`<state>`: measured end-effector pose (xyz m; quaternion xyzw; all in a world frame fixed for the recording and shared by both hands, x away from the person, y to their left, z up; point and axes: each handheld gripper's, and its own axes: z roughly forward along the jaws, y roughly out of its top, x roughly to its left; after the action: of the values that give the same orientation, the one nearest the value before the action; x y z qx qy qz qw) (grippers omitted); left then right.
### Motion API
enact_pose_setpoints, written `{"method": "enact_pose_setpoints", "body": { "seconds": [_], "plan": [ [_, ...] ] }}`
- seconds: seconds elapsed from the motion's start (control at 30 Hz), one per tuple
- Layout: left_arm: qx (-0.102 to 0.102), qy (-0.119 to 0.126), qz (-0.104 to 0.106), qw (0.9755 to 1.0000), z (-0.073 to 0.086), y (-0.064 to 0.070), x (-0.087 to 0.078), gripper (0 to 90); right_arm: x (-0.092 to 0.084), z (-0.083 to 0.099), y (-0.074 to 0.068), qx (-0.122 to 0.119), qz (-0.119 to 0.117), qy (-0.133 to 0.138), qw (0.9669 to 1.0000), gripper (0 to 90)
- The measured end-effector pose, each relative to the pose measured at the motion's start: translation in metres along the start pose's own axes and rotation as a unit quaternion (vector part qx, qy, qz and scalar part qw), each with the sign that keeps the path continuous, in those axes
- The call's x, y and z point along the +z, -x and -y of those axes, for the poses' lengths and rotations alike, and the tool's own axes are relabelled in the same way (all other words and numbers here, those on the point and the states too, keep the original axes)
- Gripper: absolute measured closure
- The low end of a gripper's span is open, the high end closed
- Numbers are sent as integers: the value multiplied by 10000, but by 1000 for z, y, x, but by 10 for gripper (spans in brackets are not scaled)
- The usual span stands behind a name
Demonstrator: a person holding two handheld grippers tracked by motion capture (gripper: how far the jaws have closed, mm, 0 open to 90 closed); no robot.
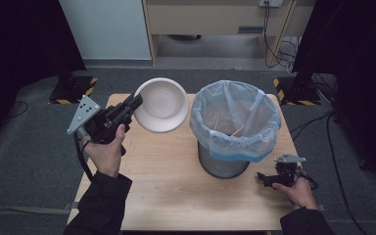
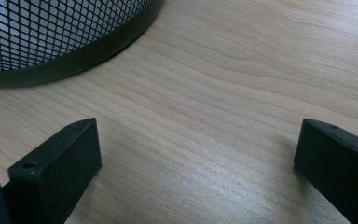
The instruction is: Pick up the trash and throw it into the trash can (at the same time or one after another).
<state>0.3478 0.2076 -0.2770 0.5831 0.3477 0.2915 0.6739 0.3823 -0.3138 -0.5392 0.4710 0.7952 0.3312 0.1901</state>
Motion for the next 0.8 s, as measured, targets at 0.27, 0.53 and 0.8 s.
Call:
{"method": "enact_pose_setpoints", "body": {
  "seconds": [0.27, 0.53, 0.8],
  "plan": [
    [111, 51, 124, 9998, -9, 13, 14, 835, 0, 0, 0, 0, 0, 0, 10000, 8],
    [159, 119, 211, 9996, -17, 23, 26, 835, 0, 0, 0, -1, -1, 0, 10000, 8],
    [180, 179, 307, 9992, -22, 34, 39, 835, 0, 0, 0, 11, 2, 7, 10000, 8]
  ]
}}
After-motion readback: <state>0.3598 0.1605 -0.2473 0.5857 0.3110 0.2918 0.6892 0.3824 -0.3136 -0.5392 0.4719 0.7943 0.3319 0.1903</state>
